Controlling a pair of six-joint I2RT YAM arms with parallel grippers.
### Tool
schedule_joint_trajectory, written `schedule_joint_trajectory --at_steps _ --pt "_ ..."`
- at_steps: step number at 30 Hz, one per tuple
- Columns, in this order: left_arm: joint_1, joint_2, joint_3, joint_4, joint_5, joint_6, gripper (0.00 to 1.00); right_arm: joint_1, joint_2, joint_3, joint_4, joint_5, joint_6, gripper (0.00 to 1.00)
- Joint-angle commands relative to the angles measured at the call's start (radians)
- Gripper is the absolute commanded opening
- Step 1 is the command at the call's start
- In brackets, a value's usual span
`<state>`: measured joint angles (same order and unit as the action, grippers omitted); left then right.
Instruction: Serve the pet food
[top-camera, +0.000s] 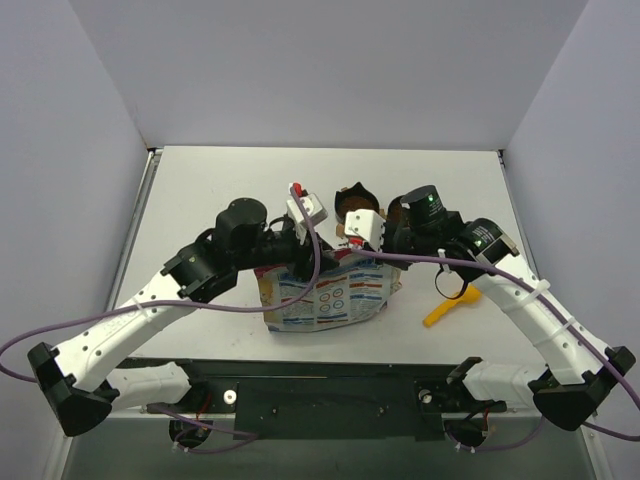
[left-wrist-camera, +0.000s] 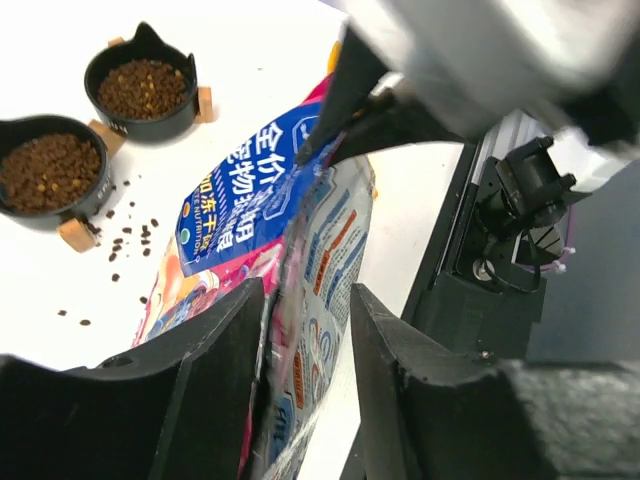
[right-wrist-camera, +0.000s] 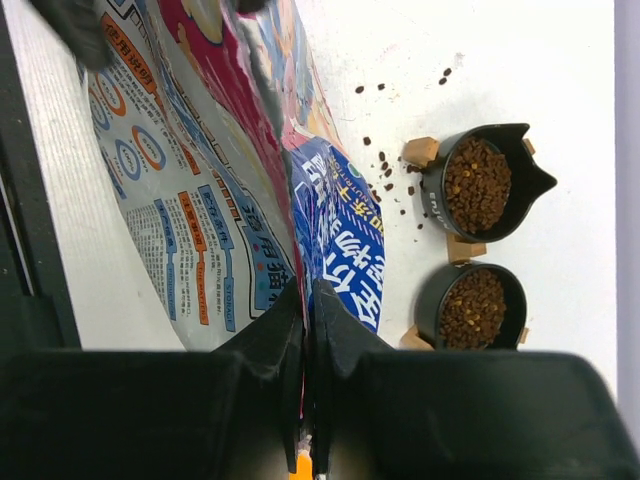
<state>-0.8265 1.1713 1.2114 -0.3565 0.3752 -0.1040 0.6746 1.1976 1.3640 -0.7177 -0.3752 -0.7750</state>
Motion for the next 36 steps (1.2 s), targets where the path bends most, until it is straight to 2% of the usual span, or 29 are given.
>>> schedule_joint_trajectory --at_steps 1,4,12,13,14,15,16,17,18,19,20,21,23,25,30,32,34,35,36 --pt "-0.037 -0.050 -0.020 -0.013 -0.101 0.099 0.51 -0.046 -0.059 -0.006 0.023 -0.014 0.054 0.00" --pt "-0.043 -0.024 0.010 -0.050 -0.070 0.148 0.49 -0.053 -0.052 0.006 0.021 -0.005 0.066 0.00" --pt "-0.056 -0.028 -0.004 -0.102 -0.131 0.210 0.46 -0.063 -0.033 0.020 0.020 -0.016 0.072 0.00" --pt "-0.056 -0.029 -0.004 -0.099 -0.116 0.214 0.41 -0.063 -0.030 0.021 0.020 -0.022 0.072 0.00" --pt "-0.056 -0.025 -0.001 -0.101 -0.104 0.213 0.28 -0.060 -0.026 0.023 0.021 -0.034 0.075 0.00" --pt "-0.054 -0.022 0.002 -0.105 -0.087 0.213 0.23 -0.058 -0.020 0.027 0.021 -0.037 0.077 0.00" --pt "-0.054 -0.012 0.016 -0.119 -0.072 0.211 0.14 -0.047 -0.015 0.026 0.026 -0.031 0.077 0.00" --pt "-0.054 0.001 0.033 -0.134 -0.059 0.202 0.10 -0.040 -0.013 0.023 0.024 -0.021 0.069 0.04" --pt "-0.049 0.002 0.037 -0.136 -0.032 0.196 0.05 -0.014 -0.015 0.021 0.026 -0.016 0.062 0.12" --pt "-0.045 0.004 0.040 -0.133 -0.009 0.184 0.03 -0.001 -0.018 0.008 0.032 -0.005 0.051 0.27" --pt "-0.036 0.002 0.037 -0.127 0.043 0.175 0.00 0.022 -0.021 0.000 0.053 -0.005 0.046 0.31" --pt "-0.028 -0.002 0.028 -0.107 0.063 0.158 0.00 0.034 -0.029 -0.015 0.063 -0.011 0.049 0.43" --pt "-0.008 -0.007 0.016 -0.073 0.119 0.118 0.00 0.060 -0.027 -0.028 0.107 -0.028 0.071 0.57" --pt "0.036 -0.012 0.001 -0.026 0.181 0.065 0.00 0.089 -0.017 -0.028 0.141 -0.036 0.078 0.58" --pt "0.096 -0.016 -0.029 0.074 0.300 -0.036 0.00 0.141 0.036 -0.003 0.175 -0.031 0.098 0.53" --pt "0.095 -0.009 -0.018 0.061 0.306 -0.037 0.00 0.157 0.049 0.006 0.196 -0.022 0.108 0.44" --pt "0.095 -0.012 -0.015 0.039 0.295 -0.030 0.00 0.160 0.056 0.000 0.227 0.010 0.124 0.27" --pt "0.096 -0.018 -0.016 0.024 0.283 -0.028 0.00 0.160 0.057 -0.002 0.230 0.044 0.125 0.09" --pt "0.096 -0.022 -0.021 0.013 0.249 -0.023 0.00 0.158 0.056 -0.006 0.228 0.079 0.118 0.00"
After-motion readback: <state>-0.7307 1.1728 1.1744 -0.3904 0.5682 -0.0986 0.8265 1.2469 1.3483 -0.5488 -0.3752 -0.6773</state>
